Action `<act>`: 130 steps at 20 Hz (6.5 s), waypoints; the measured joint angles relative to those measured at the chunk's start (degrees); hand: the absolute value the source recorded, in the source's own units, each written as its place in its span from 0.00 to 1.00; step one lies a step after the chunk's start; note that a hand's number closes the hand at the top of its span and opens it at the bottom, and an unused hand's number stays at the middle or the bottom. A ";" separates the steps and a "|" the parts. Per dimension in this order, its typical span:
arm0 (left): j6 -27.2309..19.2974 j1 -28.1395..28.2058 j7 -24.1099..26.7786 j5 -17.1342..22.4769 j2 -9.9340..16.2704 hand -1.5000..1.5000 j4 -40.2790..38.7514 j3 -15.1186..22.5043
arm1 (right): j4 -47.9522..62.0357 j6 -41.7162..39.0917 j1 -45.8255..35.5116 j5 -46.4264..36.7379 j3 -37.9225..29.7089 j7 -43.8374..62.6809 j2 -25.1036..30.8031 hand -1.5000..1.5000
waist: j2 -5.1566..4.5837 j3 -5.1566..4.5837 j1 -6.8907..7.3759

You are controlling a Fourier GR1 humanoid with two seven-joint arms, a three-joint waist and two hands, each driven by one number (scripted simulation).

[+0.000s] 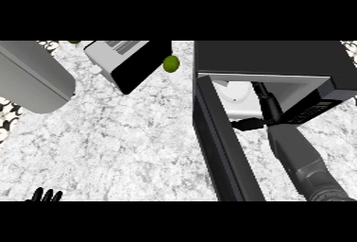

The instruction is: Pick up the milk, place it into the microwave and close the microwave

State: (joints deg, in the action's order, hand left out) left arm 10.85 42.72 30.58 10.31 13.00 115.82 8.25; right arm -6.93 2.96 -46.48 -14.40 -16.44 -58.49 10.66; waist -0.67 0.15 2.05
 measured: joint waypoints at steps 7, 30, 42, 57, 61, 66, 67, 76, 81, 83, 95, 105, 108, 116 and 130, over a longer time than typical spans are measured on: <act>2.43 -1.16 0.11 -1.93 0.03 0.00 -0.44 3.93 | -2.12 -11.25 5.12 0.50 1.22 -0.19 0.09 0.00 | 0.61 -0.10 -1.58; -4.12 -23.70 -17.74 -21.07 -8.44 1.00 -7.57 18.02 | -26.01 -26.54 25.65 14.42 1.29 7.65 8.76 0.00 | 0.98 -0.15 -4.02; -13.48 -49.00 -22.46 -24.66 -12.73 1.00 -28.68 27.39 | -38.01 -30.96 30.73 22.77 0.83 14.30 15.73 0.00 | 0.59 -0.14 -4.20; -29.52 -70.79 -30.29 -7.51 -12.57 0.00 -48.67 44.99 | -52.00 -37.87 29.11 34.93 3.06 26.02 18.64 0.00 | -0.11 -0.24 -8.56; -32.40 -74.04 -28.05 -2.21 -12.67 1.00 -50.38 45.92 | -55.29 -39.83 27.15 38.17 4.08 29.45 19.02 0.00 | -0.55 -0.34 -10.55; -34.72 -78.92 -24.40 4.00 -12.63 1.00 -50.87 44.40 | -58.57 -41.76 24.89 41.62 5.24 33.03 19.29 0.00 | -1.25 -0.42 -13.28; -35.10 -79.93 -23.65 5.08 -12.64 1.00 -51.03 44.03 | -59.10 -42.12 24.42 42.23 5.46 33.64 19.34 0.00 | -1.42 -0.42 -13.76; -37.67 -89.04 -20.78 12.57 -12.87 1.00 -55.93 40.98 | -62.96 -44.34 20.98 47.16 6.12 38.23 20.65 0.00 | -2.56 -0.25 -18.87; -38.57 -93.90 -19.84 15.55 -12.98 1.00 -59.28 39.25 | -64.01 -45.72 19.28 49.74 6.42 40.52 21.55 0.00 | -3.32 -0.16 -20.88; -38.91 -95.75 -19.64 16.63 -13.00 1.00 -60.56 38.69 | -64.37 -46.25 18.64 50.72 6.59 41.37 21.88 0.00 | -3.54 -0.13 -21.76; -40.28 -104.53 -18.15 22.07 -12.53 1.00 -68.01 35.54 | -64.97 -48.60 14.85 55.17 6.76 44.99 24.15 0.00 | -5.13 0.06 -25.26; -43.17 -104.12 -15.73 25.22 -11.70 1.00 -67.18 35.81 | -64.22 -49.85 11.89 57.31 5.91 46.88 26.93 0.00 | -5.29 0.12 -26.49; -44.11 -104.12 -15.23 25.74 -11.47 1.00 -67.00 36.22 | -63.90 -50.27 11.05 57.69 5.65 47.36 27.88 0.00 | -5.35 0.17 -26.71; -46.00 -104.25 -14.21 27.03 -11.08 1.00 -66.56 37.00 | -62.64 -51.24 9.62 59.16 5.26 48.43 29.22 0.00 | -5.59 0.28 -27.04; -50.10 -104.86 -13.17 29.69 -12.57 1.00 -67.20 36.72 | -60.34 -52.62 7.59 62.25 4.73 50.18 30.69 0.00 | -5.72 0.33 -26.63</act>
State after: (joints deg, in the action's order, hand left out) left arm -39.25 -62.14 17.41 40.00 0.43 48.62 44.97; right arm -67.27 -49.66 -38.89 47.86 -11.71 -8.31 41.35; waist -6.39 0.47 -24.58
